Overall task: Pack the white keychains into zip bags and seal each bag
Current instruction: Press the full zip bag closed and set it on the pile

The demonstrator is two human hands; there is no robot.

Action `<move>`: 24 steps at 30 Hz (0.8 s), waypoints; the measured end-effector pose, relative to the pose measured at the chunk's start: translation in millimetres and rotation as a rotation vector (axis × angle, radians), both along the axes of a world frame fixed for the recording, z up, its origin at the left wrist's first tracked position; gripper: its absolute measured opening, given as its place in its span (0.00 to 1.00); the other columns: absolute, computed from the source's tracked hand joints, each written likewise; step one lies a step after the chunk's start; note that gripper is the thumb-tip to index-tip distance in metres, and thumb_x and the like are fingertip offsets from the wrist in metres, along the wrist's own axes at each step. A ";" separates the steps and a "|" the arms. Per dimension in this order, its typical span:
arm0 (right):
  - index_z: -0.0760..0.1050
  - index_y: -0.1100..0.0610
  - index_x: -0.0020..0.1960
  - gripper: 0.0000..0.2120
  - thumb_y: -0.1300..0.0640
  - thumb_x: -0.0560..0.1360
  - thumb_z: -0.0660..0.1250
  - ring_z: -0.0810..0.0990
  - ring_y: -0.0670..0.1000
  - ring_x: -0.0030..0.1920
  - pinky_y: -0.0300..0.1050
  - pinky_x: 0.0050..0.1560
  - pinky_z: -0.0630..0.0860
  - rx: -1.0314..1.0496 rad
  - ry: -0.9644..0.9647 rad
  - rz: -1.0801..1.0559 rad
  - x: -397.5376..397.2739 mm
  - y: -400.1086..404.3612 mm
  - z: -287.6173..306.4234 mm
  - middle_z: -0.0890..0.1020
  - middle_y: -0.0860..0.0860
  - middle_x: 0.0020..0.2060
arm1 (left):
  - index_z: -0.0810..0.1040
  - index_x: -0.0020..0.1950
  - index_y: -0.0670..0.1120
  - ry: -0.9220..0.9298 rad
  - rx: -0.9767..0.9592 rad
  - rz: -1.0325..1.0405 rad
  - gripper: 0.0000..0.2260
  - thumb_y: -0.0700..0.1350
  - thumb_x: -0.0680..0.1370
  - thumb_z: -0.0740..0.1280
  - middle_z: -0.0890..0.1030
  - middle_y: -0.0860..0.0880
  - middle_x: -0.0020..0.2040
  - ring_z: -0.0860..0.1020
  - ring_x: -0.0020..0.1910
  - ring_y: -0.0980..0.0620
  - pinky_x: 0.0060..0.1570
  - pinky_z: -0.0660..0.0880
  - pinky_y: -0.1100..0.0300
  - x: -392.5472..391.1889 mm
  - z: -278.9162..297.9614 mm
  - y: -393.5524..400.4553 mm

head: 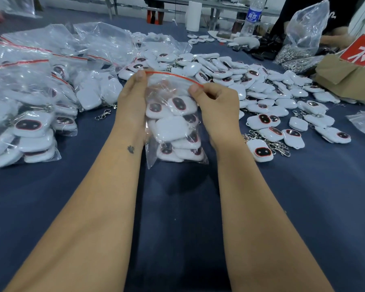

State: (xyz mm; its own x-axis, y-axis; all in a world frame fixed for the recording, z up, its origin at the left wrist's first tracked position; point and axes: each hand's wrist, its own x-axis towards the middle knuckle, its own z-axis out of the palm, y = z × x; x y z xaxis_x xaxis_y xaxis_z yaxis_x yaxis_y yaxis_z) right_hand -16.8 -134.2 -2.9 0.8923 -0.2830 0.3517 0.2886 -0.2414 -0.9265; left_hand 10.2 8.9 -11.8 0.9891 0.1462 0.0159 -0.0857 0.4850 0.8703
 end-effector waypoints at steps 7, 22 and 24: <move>0.80 0.53 0.56 0.09 0.52 0.78 0.68 0.79 0.45 0.48 0.38 0.48 0.75 0.063 0.136 0.057 -1.6 12.0 1.2 0.83 0.50 0.50 | 0.79 0.41 0.44 0.099 0.226 0.009 0.15 0.46 0.84 0.59 0.83 0.46 0.34 0.81 0.36 0.47 0.42 0.77 0.56 -14.8 2.0 11.1; 0.78 0.53 0.47 0.06 0.51 0.79 0.67 0.78 0.46 0.40 0.38 0.41 0.73 -0.111 0.271 0.600 -26.7 182.9 10.2 0.78 0.45 0.36 | 0.72 0.65 0.45 -0.088 1.106 0.895 0.17 0.38 0.76 0.60 0.78 0.46 0.59 0.72 0.61 0.44 0.58 0.69 0.52 -52.8 77.0 151.4; 0.77 0.55 0.44 0.05 0.57 0.78 0.65 0.75 0.43 0.32 0.35 0.34 0.71 -0.143 0.281 0.666 -26.2 182.1 14.8 0.77 0.43 0.30 | 0.75 0.63 0.44 -0.123 1.213 0.804 0.16 0.38 0.76 0.60 0.78 0.44 0.60 0.71 0.63 0.42 0.61 0.67 0.52 -47.8 76.4 137.4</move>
